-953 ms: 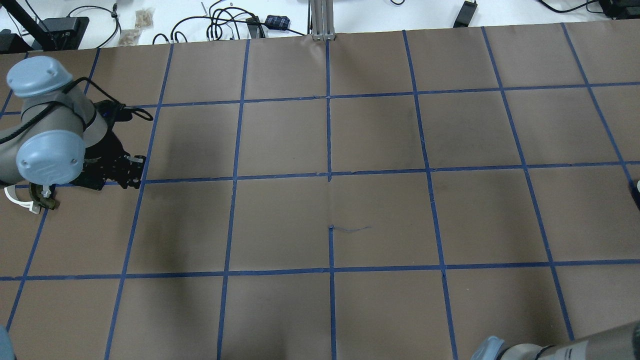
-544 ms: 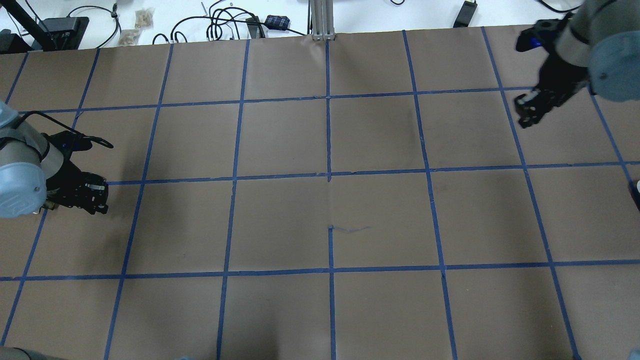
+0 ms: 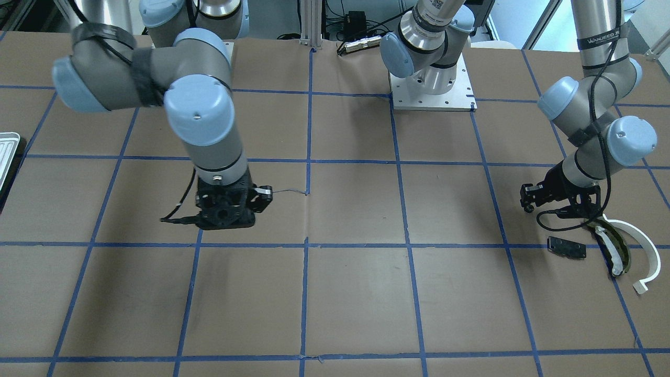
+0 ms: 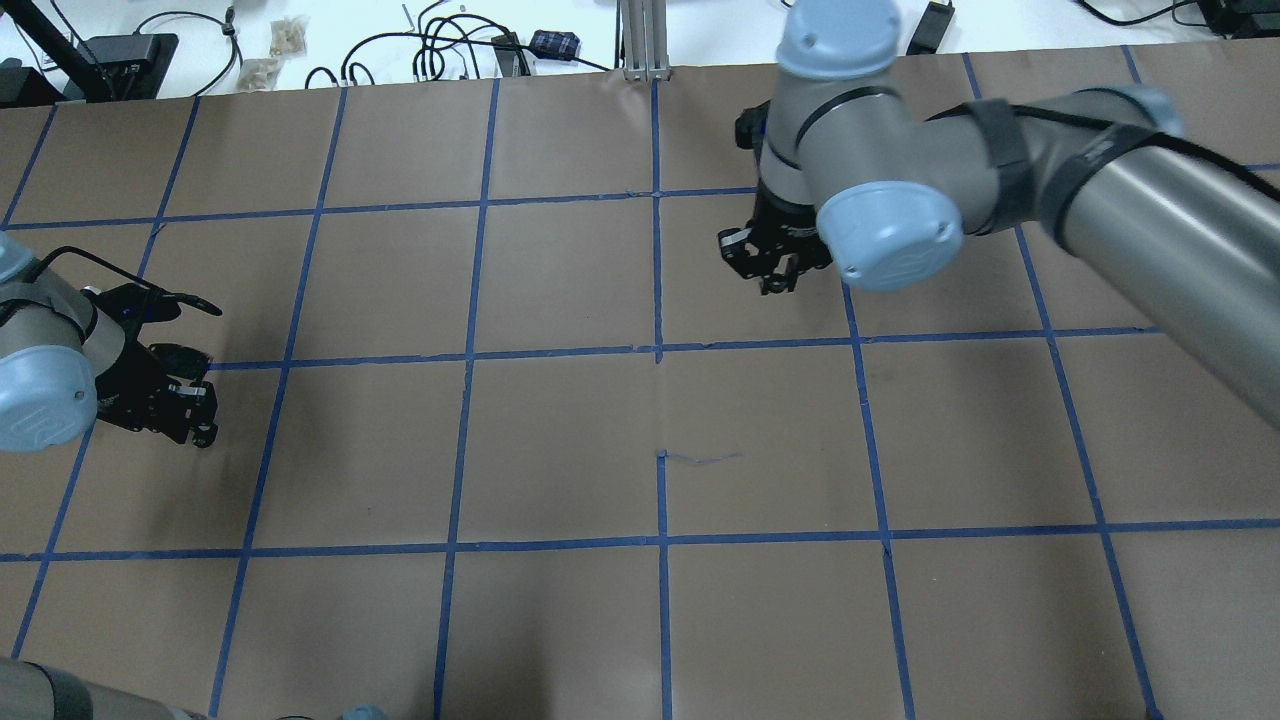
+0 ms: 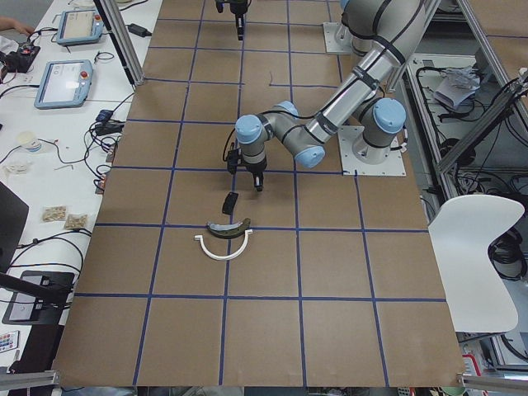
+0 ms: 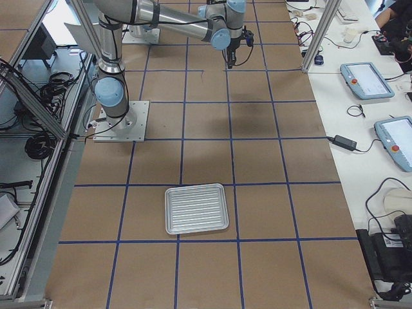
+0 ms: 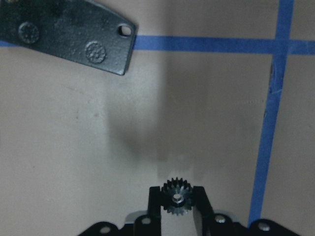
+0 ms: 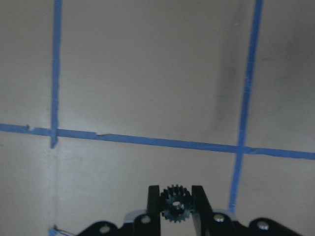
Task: Place bearing gear from tray to pile
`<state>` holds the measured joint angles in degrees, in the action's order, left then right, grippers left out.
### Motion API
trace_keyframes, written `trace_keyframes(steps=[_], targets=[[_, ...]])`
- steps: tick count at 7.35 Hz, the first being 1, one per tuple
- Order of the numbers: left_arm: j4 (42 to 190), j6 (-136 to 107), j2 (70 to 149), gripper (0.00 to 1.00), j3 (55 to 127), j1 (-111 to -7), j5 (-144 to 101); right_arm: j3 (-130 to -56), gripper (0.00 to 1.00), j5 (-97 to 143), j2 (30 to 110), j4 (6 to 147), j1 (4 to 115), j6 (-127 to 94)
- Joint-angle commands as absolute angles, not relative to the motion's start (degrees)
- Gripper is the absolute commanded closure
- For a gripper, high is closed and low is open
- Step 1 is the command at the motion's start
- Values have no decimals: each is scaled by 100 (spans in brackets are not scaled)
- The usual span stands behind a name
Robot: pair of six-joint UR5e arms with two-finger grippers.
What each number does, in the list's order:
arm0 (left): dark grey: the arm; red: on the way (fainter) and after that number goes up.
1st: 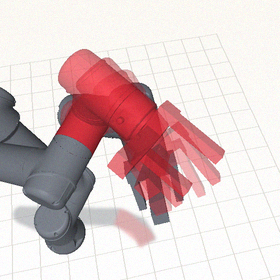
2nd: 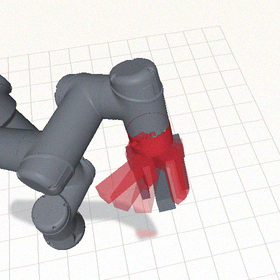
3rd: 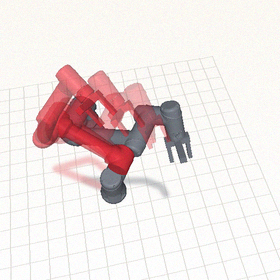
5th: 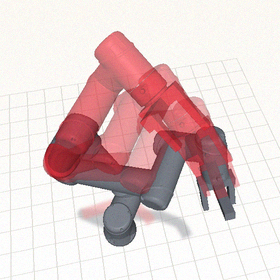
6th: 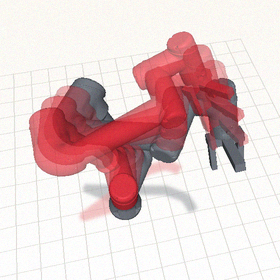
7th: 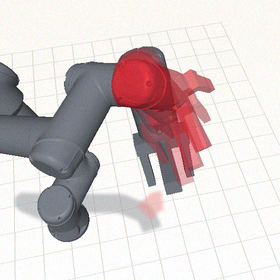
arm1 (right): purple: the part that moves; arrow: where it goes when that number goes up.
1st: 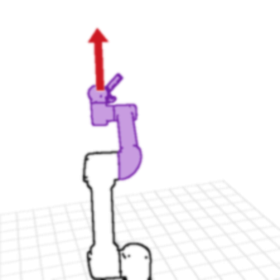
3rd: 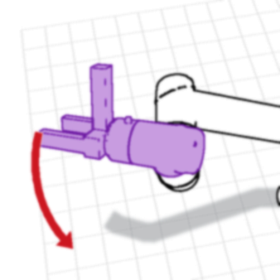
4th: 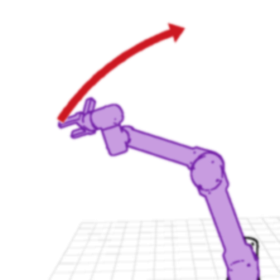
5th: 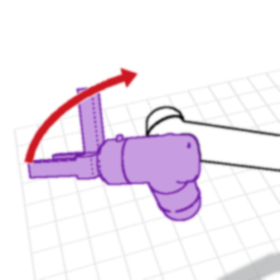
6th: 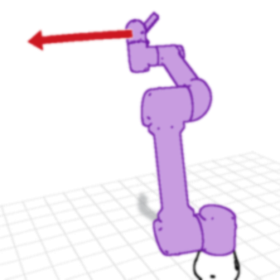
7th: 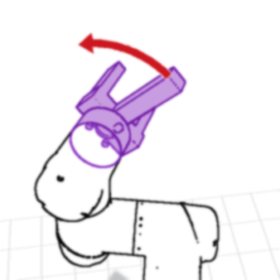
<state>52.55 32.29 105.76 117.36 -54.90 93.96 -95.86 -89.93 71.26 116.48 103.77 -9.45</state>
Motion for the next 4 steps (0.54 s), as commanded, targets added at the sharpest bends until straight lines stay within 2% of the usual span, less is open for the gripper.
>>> trace_keyframes(steps=[1,2,3,4], targets=[[5291,3199,10416,0,11663,-5528,9413,-9554,88,-9070,6419,12679,11247,-1992],[5343,3164,10241,0,11524,-5615,9422,-9580,87,-9114,6286,12787,11346,-2082],[5579,2929,10161,0,11305,-5677,9378,-9554,68,-9158,6284,12762,11338,-2127],[5851,2205,10047,0,11111,-6061,9126,-9589,13,-9158,6284,12770,11329,-2136]])
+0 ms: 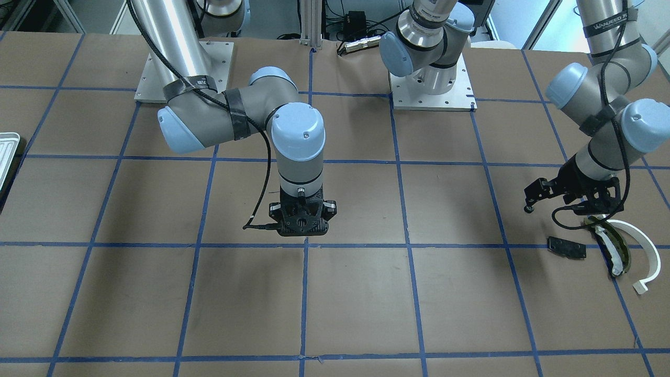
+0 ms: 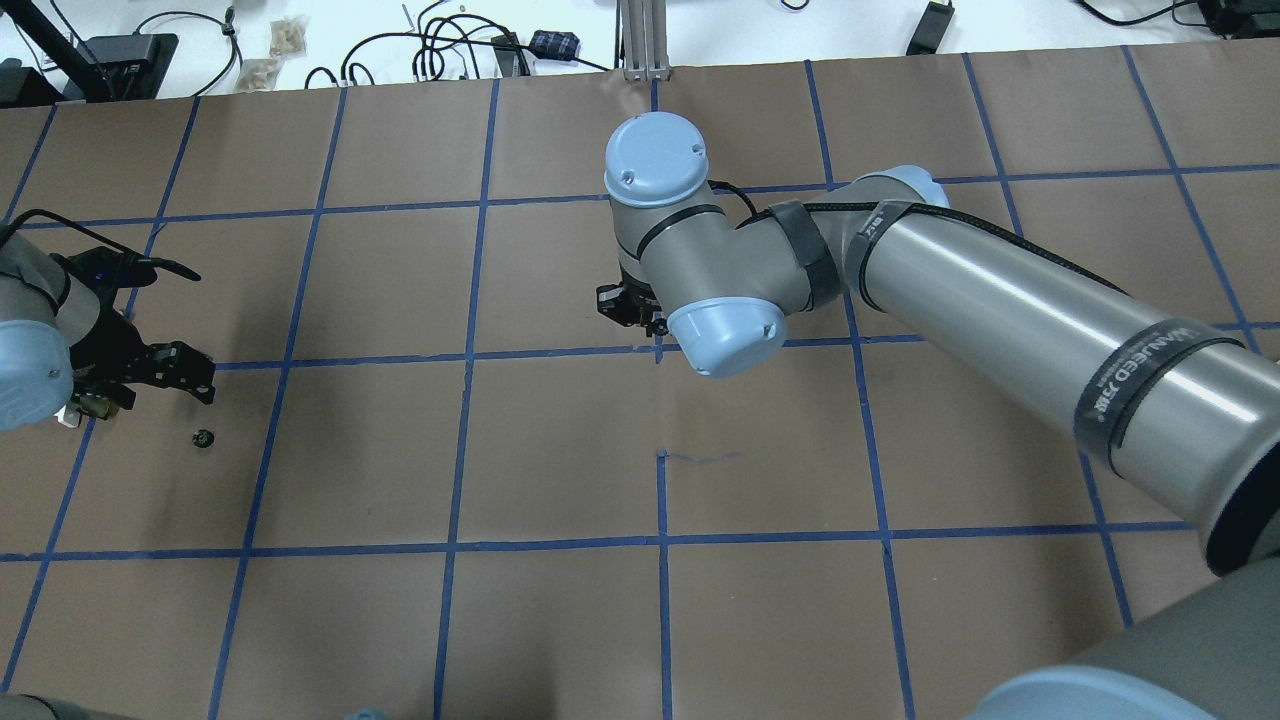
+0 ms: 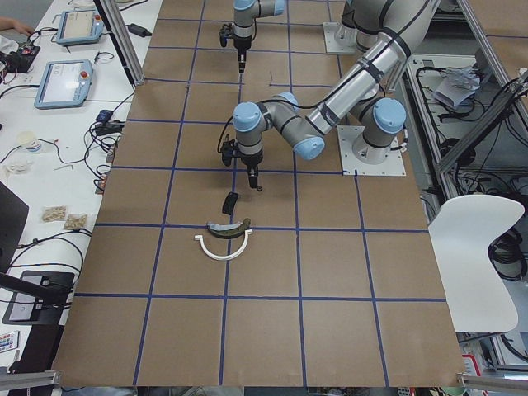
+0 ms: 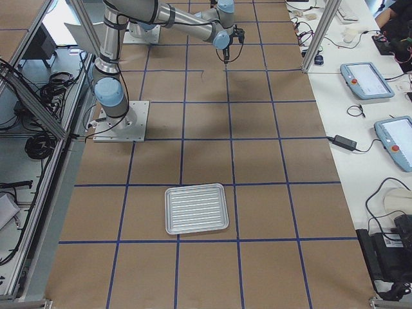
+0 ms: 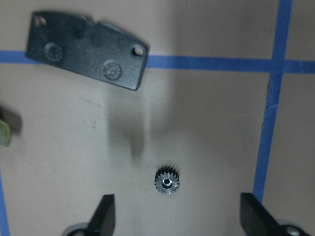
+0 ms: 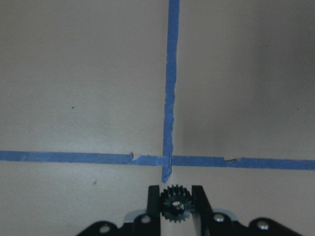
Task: Place bearing gear from tray to pile
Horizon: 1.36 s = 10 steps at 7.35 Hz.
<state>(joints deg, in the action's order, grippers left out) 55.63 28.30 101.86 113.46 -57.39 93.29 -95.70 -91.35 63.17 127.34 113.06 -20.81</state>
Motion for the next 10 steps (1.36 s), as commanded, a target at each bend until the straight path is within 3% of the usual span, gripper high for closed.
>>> trace_keyframes(steps=[1,7,10], targets=[[6115,1571,10002,0,10927,-6613,9114,-9528,0,-9158,6354,12675,11172,-2057],[5803,-1856,10361,0,10697,-9302,8473,-9510,0,-9167,9040,9953,9082,-81],[5344,-4202,11019,0,10154,-10781,8323,-9439,0,-9079,9449,9598,8965,97]])
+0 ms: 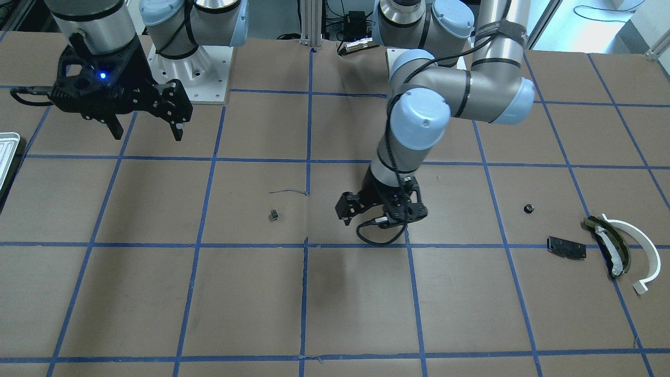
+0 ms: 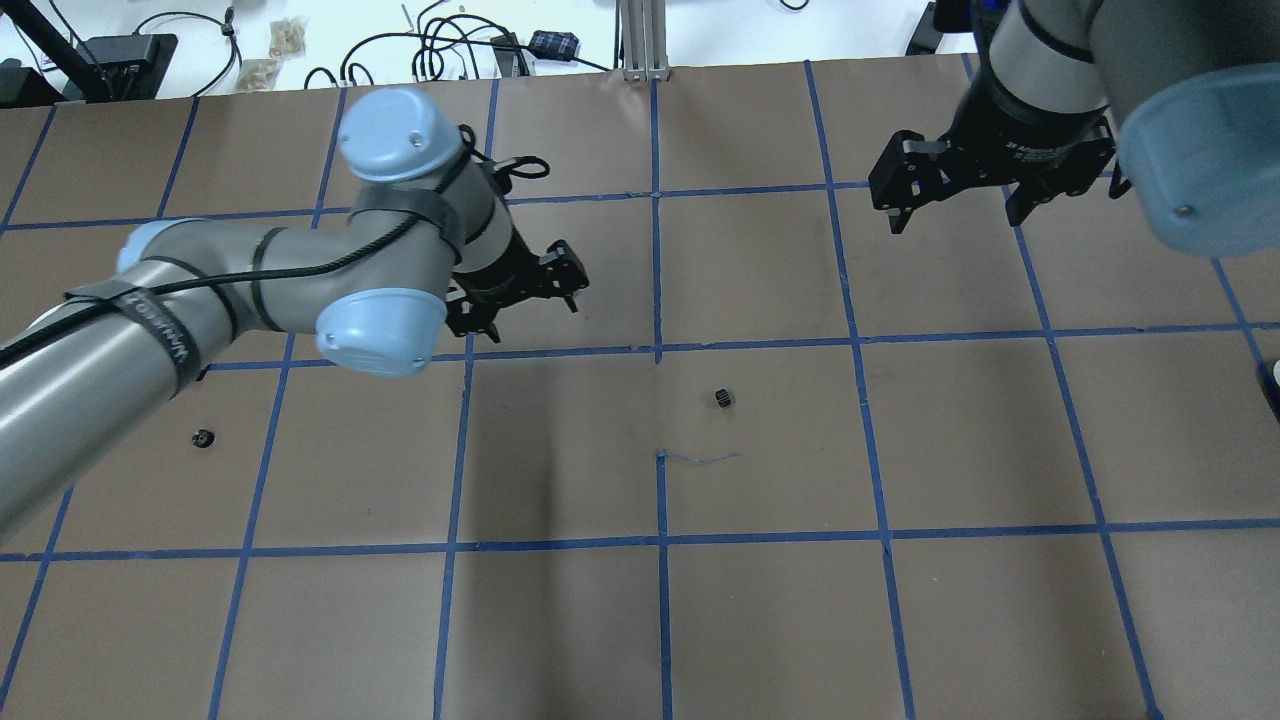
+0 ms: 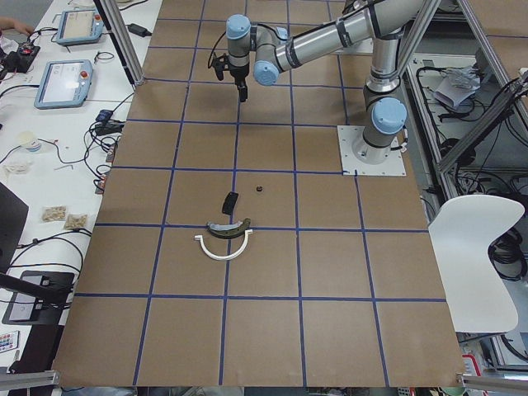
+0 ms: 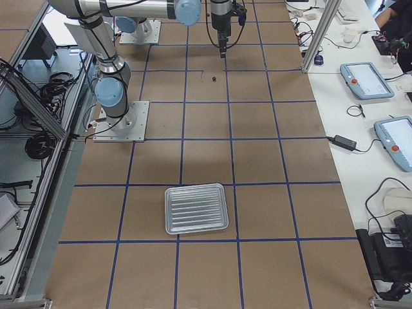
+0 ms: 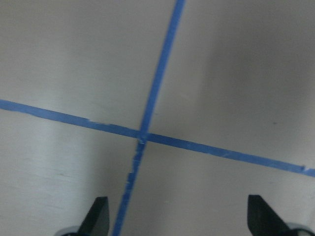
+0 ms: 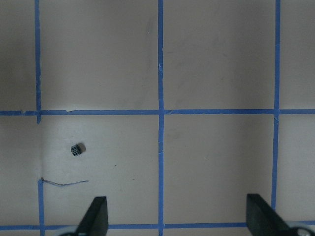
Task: Place bearing gear from tray to pile
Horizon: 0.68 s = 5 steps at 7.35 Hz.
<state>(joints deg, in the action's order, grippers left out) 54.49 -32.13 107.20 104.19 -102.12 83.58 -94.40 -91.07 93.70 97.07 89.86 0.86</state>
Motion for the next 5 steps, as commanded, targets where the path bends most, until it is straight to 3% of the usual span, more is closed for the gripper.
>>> trace_keyframes(steps=[1,3,5], targets=[[5161,-4819,11274,0,10038,-11054,8210,-9239,0,-9062,9379,9676,8965,-77],[4478,-5814,11880,0,9993,-11608,8174,-8258,0,-9123,8696,9127,8982,-602],[4150,-5986,12233,0,9949,-11707,8165,-8366,0,-9131,8675,9053,9105,-1450]])
